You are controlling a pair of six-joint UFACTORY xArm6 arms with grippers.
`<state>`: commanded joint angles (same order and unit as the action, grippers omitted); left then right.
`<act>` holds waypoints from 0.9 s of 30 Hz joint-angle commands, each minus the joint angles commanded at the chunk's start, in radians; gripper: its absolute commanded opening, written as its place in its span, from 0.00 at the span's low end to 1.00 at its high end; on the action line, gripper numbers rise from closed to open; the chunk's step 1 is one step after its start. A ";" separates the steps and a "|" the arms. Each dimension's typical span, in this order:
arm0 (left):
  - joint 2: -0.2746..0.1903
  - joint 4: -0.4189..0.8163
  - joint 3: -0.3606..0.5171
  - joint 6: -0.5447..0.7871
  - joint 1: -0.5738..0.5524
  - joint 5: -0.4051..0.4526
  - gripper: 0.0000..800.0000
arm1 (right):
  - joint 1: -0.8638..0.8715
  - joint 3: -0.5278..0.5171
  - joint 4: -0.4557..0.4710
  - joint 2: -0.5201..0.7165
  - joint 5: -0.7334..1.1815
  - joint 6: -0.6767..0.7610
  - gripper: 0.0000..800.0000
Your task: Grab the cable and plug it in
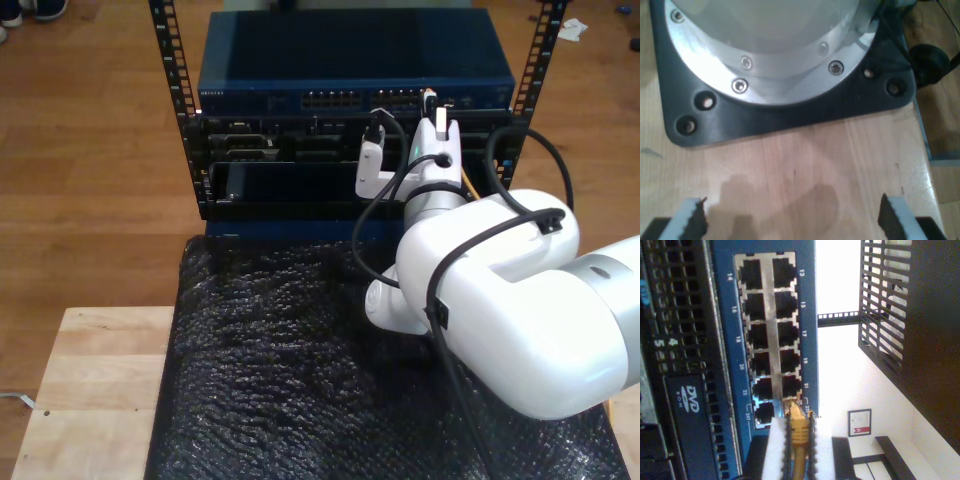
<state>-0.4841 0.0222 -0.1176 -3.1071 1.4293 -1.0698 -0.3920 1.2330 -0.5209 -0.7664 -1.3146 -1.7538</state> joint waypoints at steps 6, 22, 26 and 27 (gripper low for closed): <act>0.000 0.000 0.000 0.000 0.000 0.000 1.00 | -0.002 0.015 0.000 -0.002 0.000 0.000 0.00; 0.000 0.000 0.000 0.000 0.000 0.000 1.00 | -0.008 -0.051 0.060 0.064 0.011 0.000 0.35; 0.000 0.000 0.000 0.000 0.000 0.000 1.00 | -0.023 -0.112 0.058 0.117 0.023 0.000 0.40; 0.000 0.000 0.000 0.000 0.000 0.000 1.00 | -0.025 -0.126 0.058 0.130 0.025 0.000 0.41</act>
<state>-0.4841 0.0222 -0.1176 -3.1071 1.4293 -1.0698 -0.4166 1.1072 -0.4626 -0.6360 -1.2900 -1.7538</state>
